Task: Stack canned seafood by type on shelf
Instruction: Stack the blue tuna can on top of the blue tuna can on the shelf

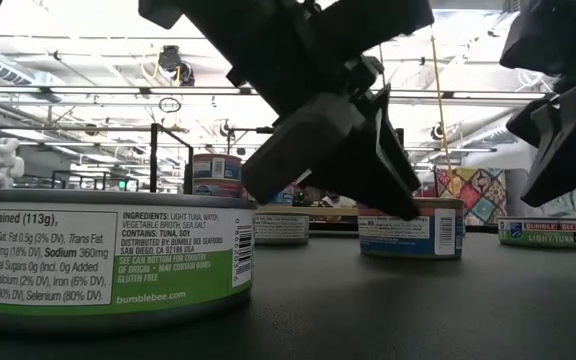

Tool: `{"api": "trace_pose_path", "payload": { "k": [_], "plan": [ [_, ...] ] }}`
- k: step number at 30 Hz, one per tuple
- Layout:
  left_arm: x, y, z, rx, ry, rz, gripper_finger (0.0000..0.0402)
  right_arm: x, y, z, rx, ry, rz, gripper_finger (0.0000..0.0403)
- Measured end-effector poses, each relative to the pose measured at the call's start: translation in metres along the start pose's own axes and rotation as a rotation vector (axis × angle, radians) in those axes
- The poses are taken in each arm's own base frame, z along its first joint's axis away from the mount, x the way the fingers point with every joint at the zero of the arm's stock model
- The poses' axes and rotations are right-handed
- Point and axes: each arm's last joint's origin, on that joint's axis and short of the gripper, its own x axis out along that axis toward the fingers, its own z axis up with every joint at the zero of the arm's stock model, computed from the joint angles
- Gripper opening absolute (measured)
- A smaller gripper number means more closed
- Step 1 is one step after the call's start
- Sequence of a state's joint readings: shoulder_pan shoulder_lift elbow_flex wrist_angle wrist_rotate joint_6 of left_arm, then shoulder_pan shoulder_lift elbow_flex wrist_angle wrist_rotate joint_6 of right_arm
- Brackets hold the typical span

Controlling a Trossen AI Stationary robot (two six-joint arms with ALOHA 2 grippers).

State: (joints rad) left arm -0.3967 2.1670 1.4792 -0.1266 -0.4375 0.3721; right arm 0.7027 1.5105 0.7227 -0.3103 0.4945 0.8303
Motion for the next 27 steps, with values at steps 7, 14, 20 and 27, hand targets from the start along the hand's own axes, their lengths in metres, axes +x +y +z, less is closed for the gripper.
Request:
{"api": "trace_pose_path", "payload": {
  "k": [7,14,20,27],
  "plan": [
    [0.0029,0.0055,-0.0029,-0.01,0.007,-0.011,0.0178,0.0,-0.0001,0.0003,0.001,-0.008,-0.005,0.0],
    [0.0031,0.0056,-0.0035,-0.008,0.01,-0.014,0.0178,0.0,-0.0001,0.0004,-0.002,-0.01,-0.007,0.0],
    [0.0031,0.0049,-0.0037,-0.009,0.007,-0.035,0.0178,0.0,-0.0001,0.0004,-0.002,-0.01,-0.006,0.0],
    [0.0034,0.0045,-0.0043,-0.024,0.006,-0.054,0.0178,0.0,0.0,0.0002,-0.003,-0.004,-0.002,0.0]
  ]
}}
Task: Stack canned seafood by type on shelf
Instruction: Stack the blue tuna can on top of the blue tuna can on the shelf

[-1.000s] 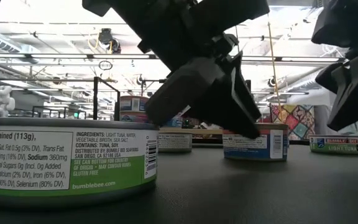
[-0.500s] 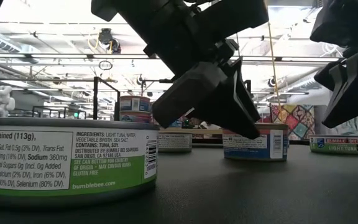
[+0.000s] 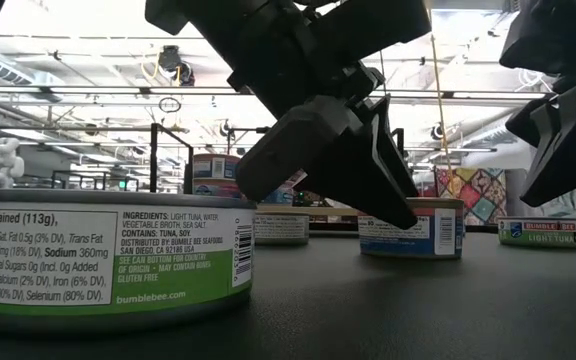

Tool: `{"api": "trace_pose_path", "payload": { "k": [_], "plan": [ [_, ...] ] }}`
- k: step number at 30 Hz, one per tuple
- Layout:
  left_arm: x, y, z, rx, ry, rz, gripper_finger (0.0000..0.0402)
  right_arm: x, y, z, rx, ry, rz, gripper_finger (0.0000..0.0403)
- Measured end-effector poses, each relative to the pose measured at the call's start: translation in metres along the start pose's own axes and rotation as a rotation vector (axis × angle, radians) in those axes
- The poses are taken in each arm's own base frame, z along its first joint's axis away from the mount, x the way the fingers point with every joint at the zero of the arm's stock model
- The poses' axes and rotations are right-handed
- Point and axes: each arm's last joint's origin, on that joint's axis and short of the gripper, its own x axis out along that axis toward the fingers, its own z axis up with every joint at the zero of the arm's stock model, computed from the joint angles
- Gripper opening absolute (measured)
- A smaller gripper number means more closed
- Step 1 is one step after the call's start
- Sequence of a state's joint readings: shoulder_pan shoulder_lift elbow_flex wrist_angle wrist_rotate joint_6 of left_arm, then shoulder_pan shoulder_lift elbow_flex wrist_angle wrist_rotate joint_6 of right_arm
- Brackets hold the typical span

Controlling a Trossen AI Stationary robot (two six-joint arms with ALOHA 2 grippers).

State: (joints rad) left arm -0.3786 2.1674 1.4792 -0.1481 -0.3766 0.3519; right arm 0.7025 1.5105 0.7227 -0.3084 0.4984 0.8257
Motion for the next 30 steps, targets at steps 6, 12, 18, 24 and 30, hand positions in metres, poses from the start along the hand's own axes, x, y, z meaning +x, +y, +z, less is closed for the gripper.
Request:
{"api": "trace_pose_path", "payload": {
  "k": [6,12,18,24,30],
  "plan": [
    [0.001,0.003,-0.002,-0.004,0.007,0.005,0.0165,0.0,-0.001,-0.001,-0.008,0.009,-0.005,0.0],
    [0.005,0.013,-0.007,-0.022,0.035,0.012,0.0102,0.0,0.0,-0.001,-0.005,0.028,0.013,0.0],
    [0.009,0.019,-0.01,-0.034,0.044,0.017,0.0054,-0.001,0.001,-0.002,-0.008,0.028,0.016,0.0],
    [0.009,0.018,-0.01,-0.032,0.044,0.015,0.0008,-0.006,0.003,-0.002,-0.011,0.02,0.038,0.0],
    [0.008,0.016,-0.009,-0.019,0.043,0.037,0.0003,-0.015,0.004,-0.001,-0.009,-0.007,0.063,0.0]
  ]
}}
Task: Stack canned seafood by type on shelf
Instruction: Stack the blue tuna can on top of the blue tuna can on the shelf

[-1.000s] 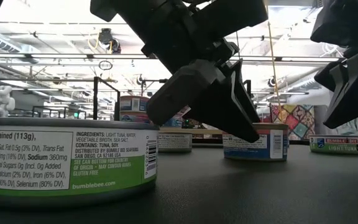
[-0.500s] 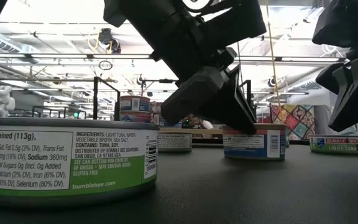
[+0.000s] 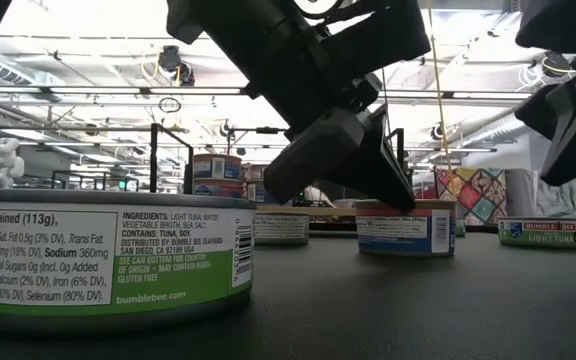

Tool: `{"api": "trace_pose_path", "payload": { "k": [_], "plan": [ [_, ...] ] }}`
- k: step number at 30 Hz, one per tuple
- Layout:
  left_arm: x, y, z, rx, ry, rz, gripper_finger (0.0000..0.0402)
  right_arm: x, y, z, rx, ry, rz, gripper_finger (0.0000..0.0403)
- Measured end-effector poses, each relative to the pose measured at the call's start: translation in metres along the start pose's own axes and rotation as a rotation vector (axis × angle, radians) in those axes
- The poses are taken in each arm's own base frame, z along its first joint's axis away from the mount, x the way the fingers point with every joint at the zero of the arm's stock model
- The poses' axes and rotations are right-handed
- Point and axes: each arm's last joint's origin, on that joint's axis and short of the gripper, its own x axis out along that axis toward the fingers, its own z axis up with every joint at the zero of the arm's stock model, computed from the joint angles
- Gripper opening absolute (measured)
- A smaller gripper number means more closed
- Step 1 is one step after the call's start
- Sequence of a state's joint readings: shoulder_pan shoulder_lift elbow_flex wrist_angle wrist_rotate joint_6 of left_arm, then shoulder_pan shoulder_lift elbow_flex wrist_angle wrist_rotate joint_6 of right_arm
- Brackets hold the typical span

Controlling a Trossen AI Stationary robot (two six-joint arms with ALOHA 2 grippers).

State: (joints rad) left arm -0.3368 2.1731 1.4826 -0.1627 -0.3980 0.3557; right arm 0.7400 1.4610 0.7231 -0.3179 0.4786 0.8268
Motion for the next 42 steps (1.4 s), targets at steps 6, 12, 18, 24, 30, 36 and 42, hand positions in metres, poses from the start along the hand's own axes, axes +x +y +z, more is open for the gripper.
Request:
{"api": "trace_pose_path", "payload": {
  "k": [6,12,18,24,30,36,42],
  "plan": [
    [-0.005,-0.001,0.004,0.044,0.009,0.023,0.0001,-0.006,0.002,0.0,-0.006,-0.024,0.008,0.0],
    [-0.028,0.013,0.013,0.037,-0.01,0.049,0.0001,-0.007,0.003,-0.002,-0.014,-0.036,0.002,0.0],
    [-0.054,0.029,0.02,0.026,-0.019,0.099,0.0,-0.007,0.004,-0.002,-0.015,-0.041,0.0,0.0],
    [-0.077,0.054,0.015,0.001,0.034,0.145,0.0,-0.008,0.004,-0.003,-0.018,-0.041,0.001,0.0],
    [-0.097,0.092,0.005,-0.059,0.068,0.181,0.0,-0.008,0.004,-0.002,-0.017,-0.044,0.002,0.0],
    [-0.113,0.138,-0.013,-0.139,0.097,0.219,0.0,-0.008,0.004,-0.002,-0.017,-0.046,0.001,0.0],
    [-0.111,0.175,-0.049,-0.246,0.145,0.234,0.0,-0.007,0.004,-0.002,-0.021,-0.046,0.001,0.0]
  ]
}}
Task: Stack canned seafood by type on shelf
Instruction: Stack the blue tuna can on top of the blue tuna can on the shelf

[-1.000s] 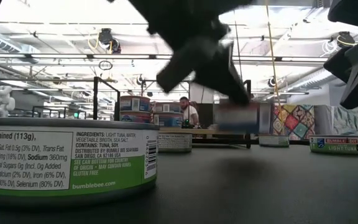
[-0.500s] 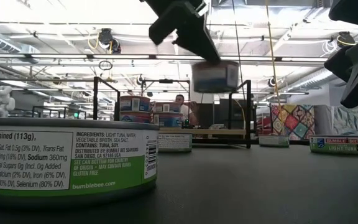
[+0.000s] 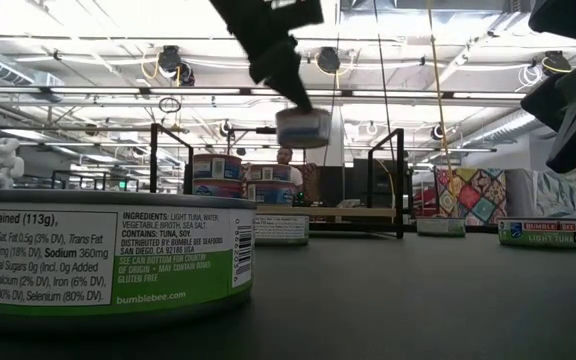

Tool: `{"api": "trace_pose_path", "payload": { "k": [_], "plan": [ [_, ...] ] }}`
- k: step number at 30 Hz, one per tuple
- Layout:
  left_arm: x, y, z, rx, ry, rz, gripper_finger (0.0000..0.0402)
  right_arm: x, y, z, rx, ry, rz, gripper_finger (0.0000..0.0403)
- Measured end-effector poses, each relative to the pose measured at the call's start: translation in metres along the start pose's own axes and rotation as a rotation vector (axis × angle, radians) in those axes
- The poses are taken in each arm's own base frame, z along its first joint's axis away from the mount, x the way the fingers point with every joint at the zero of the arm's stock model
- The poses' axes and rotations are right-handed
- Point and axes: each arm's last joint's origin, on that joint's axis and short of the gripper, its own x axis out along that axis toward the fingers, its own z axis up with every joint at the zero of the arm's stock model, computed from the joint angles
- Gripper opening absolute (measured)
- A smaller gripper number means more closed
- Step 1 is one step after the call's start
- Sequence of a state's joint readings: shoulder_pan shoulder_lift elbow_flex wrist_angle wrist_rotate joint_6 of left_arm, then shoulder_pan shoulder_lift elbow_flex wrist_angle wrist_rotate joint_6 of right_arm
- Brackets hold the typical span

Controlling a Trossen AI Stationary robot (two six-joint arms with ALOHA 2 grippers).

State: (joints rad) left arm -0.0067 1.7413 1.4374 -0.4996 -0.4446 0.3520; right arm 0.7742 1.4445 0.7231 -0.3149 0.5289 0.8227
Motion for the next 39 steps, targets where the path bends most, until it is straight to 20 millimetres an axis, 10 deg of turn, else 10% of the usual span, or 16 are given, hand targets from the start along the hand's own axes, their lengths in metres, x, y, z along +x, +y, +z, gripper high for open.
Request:
{"api": "trace_pose_path", "payload": {
  "k": [15,39],
  "plan": [
    [0.042,0.052,-0.068,-0.158,0.078,0.032,0.0,0.0,0.0,0.0,-0.004,-0.003,-0.002,0.0],
    [0.045,0.058,-0.081,-0.196,0.144,-0.013,0.0,0.0,0.0,0.0,0.007,-0.005,0.0,0.0]
  ]
}}
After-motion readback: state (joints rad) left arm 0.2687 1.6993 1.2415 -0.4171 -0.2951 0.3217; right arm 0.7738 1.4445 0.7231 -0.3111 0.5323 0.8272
